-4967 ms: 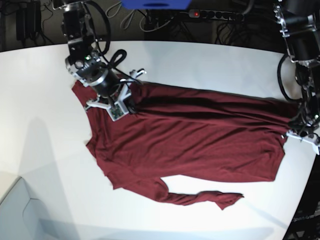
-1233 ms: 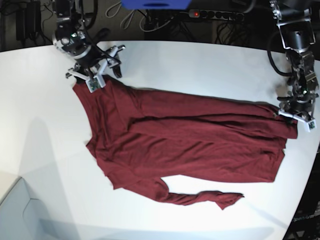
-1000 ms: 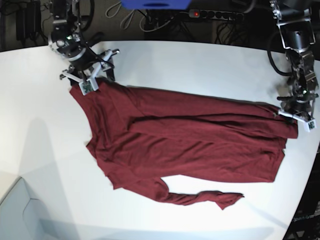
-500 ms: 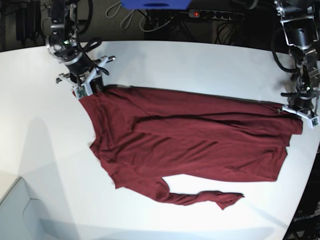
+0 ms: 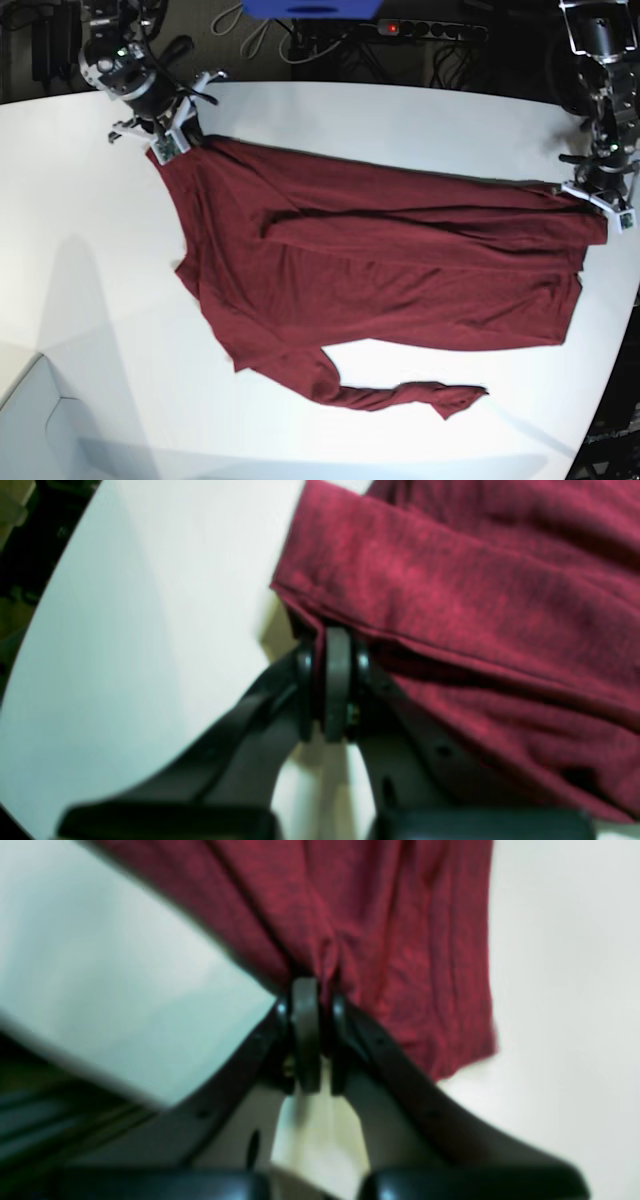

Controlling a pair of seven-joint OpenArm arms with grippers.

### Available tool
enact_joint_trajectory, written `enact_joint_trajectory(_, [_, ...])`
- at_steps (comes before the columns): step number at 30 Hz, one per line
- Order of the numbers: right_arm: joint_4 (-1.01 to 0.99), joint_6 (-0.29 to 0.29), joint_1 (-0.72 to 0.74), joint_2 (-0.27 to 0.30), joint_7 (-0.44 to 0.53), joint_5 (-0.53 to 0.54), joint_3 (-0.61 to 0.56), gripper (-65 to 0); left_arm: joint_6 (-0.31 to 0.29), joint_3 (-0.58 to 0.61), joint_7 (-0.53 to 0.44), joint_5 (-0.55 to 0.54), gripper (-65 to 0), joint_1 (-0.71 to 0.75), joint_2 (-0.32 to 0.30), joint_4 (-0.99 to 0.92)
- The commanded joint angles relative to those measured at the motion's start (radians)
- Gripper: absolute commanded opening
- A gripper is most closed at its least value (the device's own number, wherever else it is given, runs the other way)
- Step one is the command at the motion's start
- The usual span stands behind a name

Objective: Layout the t-shirt on the table in an organized manner, then fold the t-shirt properly
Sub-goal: 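Pull both held shirt edges apart, stretching the folded shirt flat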

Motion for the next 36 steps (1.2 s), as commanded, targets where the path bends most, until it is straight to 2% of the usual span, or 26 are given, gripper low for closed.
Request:
enact_joint_trajectory(1, [0.035, 0.026, -0.014, 0.006, 0.028, 0.021, 0.005, -65.0, 0.003, -0.025, -0.021, -0.002, -64.7, 0.007, -0.024, 0.037])
enact_joint_trajectory(7, [0.094, 0.036, -0.069, 0.001, 0.028, 0.021, 0.103, -65.0, 0.003, -0.13, 0.013, -0.005, -64.7, 0.096, -0.021, 0.141])
enact_joint_trajectory(12, [0.094, 0.036, -0.087, 0.003, 0.028, 0.021, 0.123, -65.0, 0.003, -0.179, 0.033, -0.007, -64.7, 0.135, -0.019, 0.175])
enact_joint_trajectory(22, [0.093, 0.036, -0.141, 0.0, 0.028, 0.023, 0.115, -65.0, 0.003, -0.183, 0.028, -0.004, -64.7, 0.208, -0.015, 0.17])
enact_joint_trajectory(36, [0.084, 0.036, -0.147, -0.016, 0.024, 0.023, 0.12, -65.0, 0.003, -0.183, 0.034, -0.004, -64.4, 0.214, -0.013, 0.161])
